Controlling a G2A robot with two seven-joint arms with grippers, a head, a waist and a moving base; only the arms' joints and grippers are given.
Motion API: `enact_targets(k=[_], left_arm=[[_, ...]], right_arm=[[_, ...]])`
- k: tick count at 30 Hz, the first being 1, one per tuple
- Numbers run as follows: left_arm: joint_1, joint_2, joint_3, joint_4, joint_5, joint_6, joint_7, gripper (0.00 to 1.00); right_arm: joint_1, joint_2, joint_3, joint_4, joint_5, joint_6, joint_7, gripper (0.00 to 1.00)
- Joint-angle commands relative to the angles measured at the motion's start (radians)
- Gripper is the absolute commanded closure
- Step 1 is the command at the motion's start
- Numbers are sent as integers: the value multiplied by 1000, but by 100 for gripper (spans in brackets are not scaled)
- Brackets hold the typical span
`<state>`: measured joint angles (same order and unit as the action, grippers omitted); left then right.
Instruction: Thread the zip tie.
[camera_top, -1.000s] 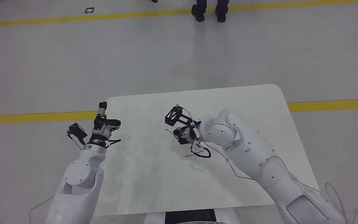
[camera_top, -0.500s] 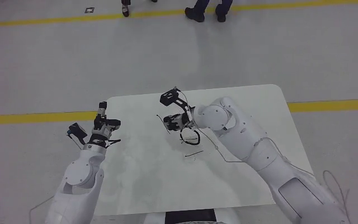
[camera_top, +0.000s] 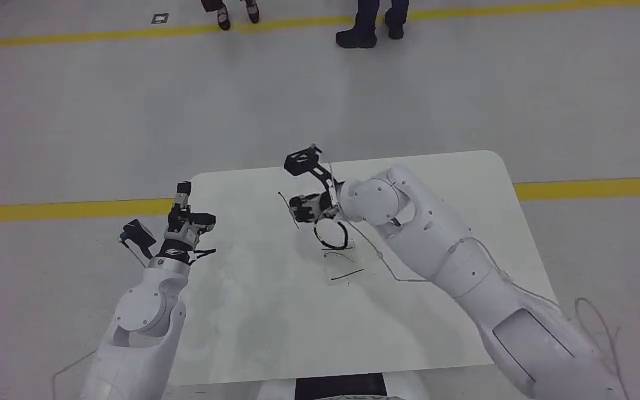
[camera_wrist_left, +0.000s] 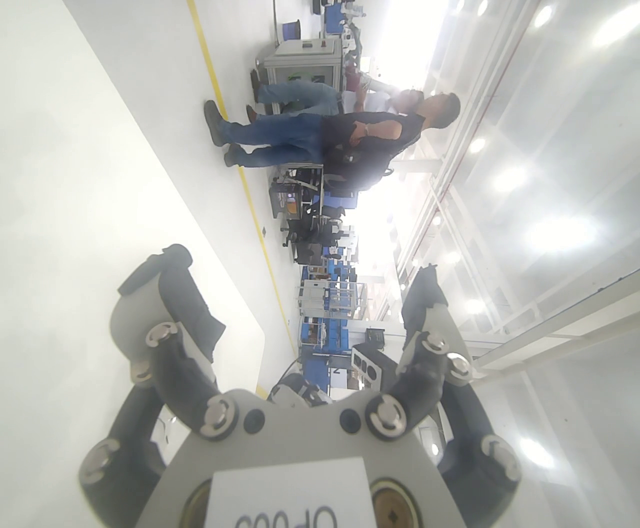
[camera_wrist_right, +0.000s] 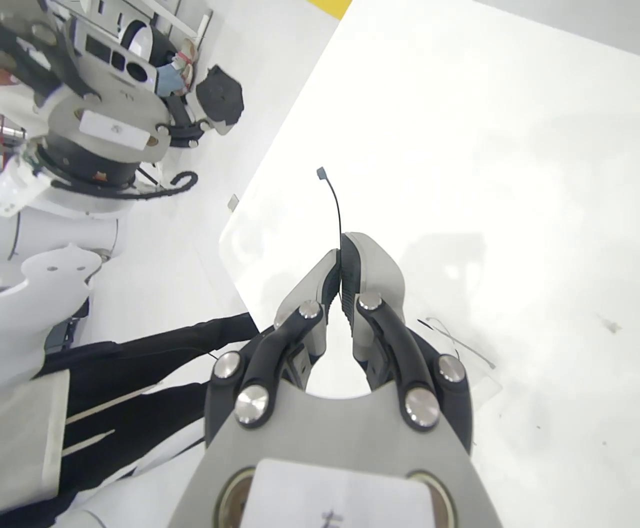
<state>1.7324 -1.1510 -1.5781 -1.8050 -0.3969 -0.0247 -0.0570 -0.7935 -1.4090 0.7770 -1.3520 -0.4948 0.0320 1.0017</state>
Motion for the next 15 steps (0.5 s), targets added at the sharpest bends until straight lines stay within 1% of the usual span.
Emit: enact_targets(k=[1, 5, 7, 15], left_arm=[[0, 0, 0, 0, 0, 0, 0, 0], [0, 0, 0, 0, 0, 0, 0, 0], [0, 0, 0, 0, 0, 0, 0, 0], [0, 0, 0, 0, 0, 0, 0, 0]], right_arm=[[33, -14, -19, 28, 12, 51, -15, 100], [94, -46, -51, 89, 50, 160, -35, 100], [118, -61, -68, 113, 71, 186, -39, 100], [118, -61, -68, 113, 71, 186, -39, 100]])
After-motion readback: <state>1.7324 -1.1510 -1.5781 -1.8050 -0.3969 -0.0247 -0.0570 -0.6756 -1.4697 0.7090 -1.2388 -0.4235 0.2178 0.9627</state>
